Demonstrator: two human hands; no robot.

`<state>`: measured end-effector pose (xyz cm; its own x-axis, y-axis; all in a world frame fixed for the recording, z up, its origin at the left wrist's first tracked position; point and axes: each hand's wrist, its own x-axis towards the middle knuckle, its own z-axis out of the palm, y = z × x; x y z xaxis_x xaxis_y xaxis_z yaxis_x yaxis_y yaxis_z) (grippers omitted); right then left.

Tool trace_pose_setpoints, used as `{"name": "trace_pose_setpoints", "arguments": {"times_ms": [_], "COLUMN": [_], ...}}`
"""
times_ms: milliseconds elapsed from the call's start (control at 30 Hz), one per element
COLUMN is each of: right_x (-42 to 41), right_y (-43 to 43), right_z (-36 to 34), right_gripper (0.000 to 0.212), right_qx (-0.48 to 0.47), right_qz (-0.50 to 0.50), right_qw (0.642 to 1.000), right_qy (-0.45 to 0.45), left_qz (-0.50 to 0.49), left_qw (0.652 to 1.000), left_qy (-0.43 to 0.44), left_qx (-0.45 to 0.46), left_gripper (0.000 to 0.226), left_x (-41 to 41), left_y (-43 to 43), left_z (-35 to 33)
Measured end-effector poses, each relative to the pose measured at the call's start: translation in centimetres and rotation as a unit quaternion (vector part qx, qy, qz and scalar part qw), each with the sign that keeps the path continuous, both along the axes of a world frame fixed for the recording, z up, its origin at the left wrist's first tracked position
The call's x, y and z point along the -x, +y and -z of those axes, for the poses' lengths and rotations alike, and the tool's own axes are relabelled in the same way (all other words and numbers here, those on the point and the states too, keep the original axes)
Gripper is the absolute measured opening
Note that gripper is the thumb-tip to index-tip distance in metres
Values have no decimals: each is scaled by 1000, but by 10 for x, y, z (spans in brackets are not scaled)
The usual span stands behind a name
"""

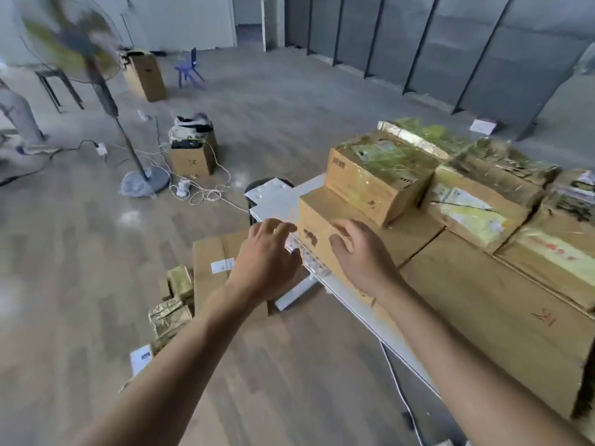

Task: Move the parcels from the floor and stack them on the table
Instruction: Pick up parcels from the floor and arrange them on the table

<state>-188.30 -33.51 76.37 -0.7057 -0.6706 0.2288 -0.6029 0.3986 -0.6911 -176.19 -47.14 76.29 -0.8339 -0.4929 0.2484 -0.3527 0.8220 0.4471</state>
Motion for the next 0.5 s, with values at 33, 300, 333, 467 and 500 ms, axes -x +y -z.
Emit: {"name": "trace_pose_setpoints", "arguments": {"times_ms": [33,300,333,467,500], "right_x": [-15,-100,-105,-119,-120], "right_y": [-21,-152,-168,-232,-248], "right_z": [8,64,70,98,106], "right_gripper": [30,29,30,32,32], "right_qx": [-1,-76,-86,-116,-127], "right_qz": [-13,-86,-94,-141,-151], "right_qw": [1000,988,986,974,970], "right_qy": [-8,-105,-111,-137,-141], "left_qz": [-14,-138,-153,-206,-219], "left_qw": [1000,986,983,968,963], "left_qy": [-6,-35,-39,-70,-77], "left_qx": [-7,-82,-92,-128,-135], "left_gripper": [41,39,39,40,40], "left_x": [-19,-137,-146,-169,-173], "left_y": [-19,-143,-157,-209,-222], "left_z": [7,45,51,75,82]}}
